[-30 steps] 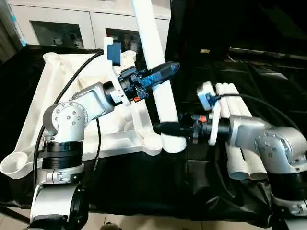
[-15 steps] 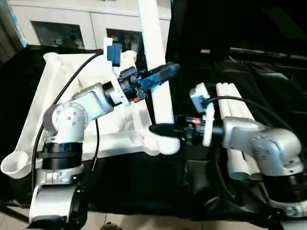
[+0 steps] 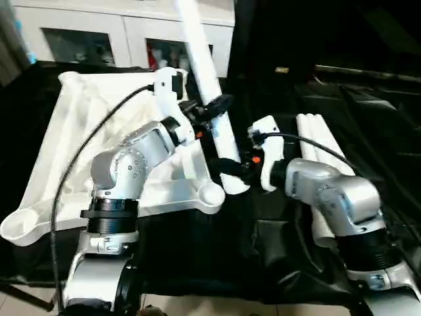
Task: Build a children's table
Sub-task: Pick table leg
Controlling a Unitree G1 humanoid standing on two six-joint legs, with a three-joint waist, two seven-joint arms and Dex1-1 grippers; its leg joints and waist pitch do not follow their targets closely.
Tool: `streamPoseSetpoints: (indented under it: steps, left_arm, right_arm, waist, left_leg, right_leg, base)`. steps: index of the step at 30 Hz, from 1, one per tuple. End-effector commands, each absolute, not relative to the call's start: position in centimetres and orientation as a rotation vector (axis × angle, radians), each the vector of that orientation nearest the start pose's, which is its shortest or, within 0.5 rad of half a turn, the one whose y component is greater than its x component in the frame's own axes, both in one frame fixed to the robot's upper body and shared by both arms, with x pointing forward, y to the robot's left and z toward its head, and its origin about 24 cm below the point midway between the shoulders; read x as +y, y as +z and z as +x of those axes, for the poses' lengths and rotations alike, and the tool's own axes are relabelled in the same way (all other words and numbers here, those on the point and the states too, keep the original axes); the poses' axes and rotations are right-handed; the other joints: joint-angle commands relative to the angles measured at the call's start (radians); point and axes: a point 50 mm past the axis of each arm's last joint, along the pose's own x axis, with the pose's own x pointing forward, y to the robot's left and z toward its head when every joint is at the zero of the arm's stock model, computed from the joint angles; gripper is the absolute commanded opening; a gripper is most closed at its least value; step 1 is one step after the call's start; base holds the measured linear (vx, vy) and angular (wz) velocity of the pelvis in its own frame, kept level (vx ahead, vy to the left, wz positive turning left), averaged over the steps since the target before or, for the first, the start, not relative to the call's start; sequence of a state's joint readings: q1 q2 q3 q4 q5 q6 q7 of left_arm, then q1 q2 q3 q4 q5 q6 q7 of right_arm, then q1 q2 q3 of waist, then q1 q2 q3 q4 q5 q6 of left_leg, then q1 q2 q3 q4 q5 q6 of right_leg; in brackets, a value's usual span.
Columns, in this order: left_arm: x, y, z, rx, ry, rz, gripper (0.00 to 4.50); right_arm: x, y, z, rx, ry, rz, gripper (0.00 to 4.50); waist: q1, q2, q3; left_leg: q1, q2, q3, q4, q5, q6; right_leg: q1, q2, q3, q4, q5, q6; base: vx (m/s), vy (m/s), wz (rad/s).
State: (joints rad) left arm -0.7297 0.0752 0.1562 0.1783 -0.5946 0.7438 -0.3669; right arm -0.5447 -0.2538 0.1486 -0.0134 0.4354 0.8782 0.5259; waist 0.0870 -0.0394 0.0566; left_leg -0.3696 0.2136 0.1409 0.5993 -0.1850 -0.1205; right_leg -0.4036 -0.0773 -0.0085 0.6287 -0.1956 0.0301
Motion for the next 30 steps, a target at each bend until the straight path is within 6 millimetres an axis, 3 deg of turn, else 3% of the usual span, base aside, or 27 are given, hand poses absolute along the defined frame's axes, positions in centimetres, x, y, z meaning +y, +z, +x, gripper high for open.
streamPoseSetpoints:
  steps: [1,3,6,13,20,21,30]
  left_arm:
    - [9.2,17.0,35.1,0.136,-0.711,-0.480,2.01]
    - [9.2,17.2,35.0,0.124,-0.734,-0.485,1.98]
    - [9.1,17.7,34.5,0.104,-0.810,-0.478,1.95]
    - [9.5,18.7,32.9,0.062,-1.063,-0.438,1.87]
    - [10.4,19.9,32.3,-0.007,-1.204,-0.464,1.86]
    - [10.5,20.1,32.1,-0.022,-1.224,-0.475,1.86]
    - [10.2,20.2,31.4,-0.045,-1.302,-0.503,1.86]
  right_arm:
    - [-8.4,12.7,30.9,0.341,0.913,0.049,1.96]
    - [-8.4,12.8,30.9,0.331,0.914,0.044,1.96]
    - [-8.5,13.2,30.8,0.318,0.944,0.103,2.66]
    - [-9.4,13.9,29.6,0.317,1.085,0.163,3.12]
    - [-9.6,13.9,28.3,0.358,1.204,0.174,3.12]
    - [-9.6,13.8,28.2,0.363,1.212,0.178,2.85]
    - [-9.3,13.7,27.9,0.378,1.241,0.181,2.21]
  waist:
    - [-0.001,0.017,-0.075]
    - [-0.001,0.017,-0.075]
    - [-0.001,0.016,-0.075]
    - [0.001,0.017,-0.073]
    - [0.001,0.018,-0.072]
    - [0.001,0.017,-0.072]
    - [0.000,0.014,-0.072]
  left_leg:
    - [0.007,-0.016,0.025,-0.065,-0.086,-0.043]
    - [0.007,-0.016,0.025,-0.065,-0.084,-0.044]
    - [0.007,-0.017,0.025,-0.064,-0.084,-0.041]
    - [0.010,-0.015,0.026,-0.066,-0.087,-0.026]
    - [0.010,-0.013,0.027,-0.068,-0.117,-0.032]
    - [0.010,-0.014,0.027,-0.068,-0.117,-0.032]
    - [0.009,-0.013,0.028,-0.067,-0.101,-0.030]
  right_leg:
    - [0.065,-0.017,0.011,-0.058,0.033,-0.212]
    - [0.065,-0.016,0.011,-0.058,0.036,-0.210]
    - [0.065,-0.015,0.011,-0.057,0.044,-0.214]
    - [0.063,-0.014,0.010,-0.055,0.055,-0.229]
    - [0.061,-0.017,0.011,-0.058,0.007,-0.234]
    - [0.062,-0.017,0.010,-0.058,0.007,-0.234]
    - [0.062,-0.017,0.011,-0.057,0.006,-0.232]
  base:
    - [0.000,0.000,0.00]
    - [0.000,0.000,0.00]
    - [0.000,0.000,0.00]
    - [0.000,0.000,0.00]
    - [0.000,0.000,0.00]
    - [0.000,0.000,0.00]
    - [0.000,0.000,0.00]
